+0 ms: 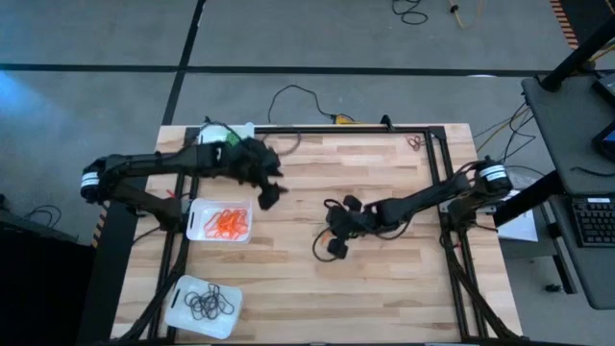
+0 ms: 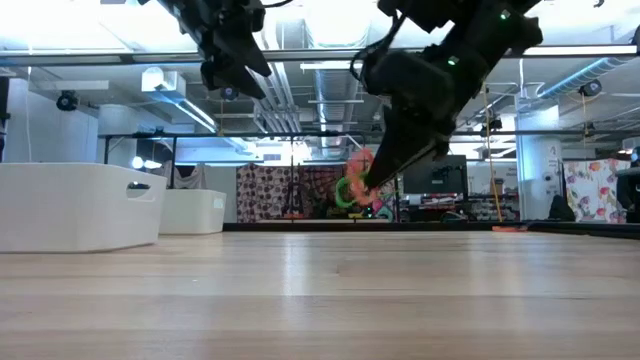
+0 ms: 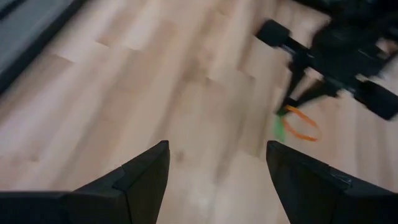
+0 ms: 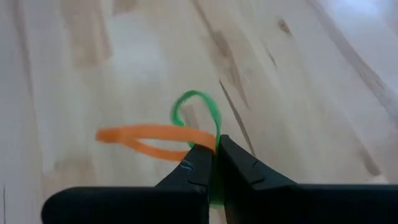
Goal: Sort rubber bands into baskets
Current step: Put the green rubber band into the top white bin
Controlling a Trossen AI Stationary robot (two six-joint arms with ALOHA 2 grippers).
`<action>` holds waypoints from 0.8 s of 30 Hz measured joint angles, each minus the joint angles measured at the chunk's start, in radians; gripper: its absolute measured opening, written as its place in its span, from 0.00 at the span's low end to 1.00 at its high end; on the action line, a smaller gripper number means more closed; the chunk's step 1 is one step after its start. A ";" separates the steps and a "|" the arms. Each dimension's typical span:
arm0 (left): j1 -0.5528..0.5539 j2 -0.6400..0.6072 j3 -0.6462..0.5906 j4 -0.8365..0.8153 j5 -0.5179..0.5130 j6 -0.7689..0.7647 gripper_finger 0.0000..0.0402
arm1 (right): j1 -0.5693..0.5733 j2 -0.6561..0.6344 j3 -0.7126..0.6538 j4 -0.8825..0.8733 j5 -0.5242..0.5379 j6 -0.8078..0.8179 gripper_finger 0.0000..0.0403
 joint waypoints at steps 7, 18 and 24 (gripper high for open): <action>-0.203 -0.012 -0.129 0.094 -0.010 -0.042 0.62 | 0.119 0.146 0.154 -0.046 0.148 0.174 0.03; -0.422 -0.013 -0.369 0.393 -0.068 -0.196 0.62 | 0.150 0.333 0.465 -0.349 0.071 0.181 0.23; -0.425 -0.013 -0.414 0.393 -0.091 -0.226 0.62 | 0.146 0.348 0.533 -0.491 -0.031 0.165 0.40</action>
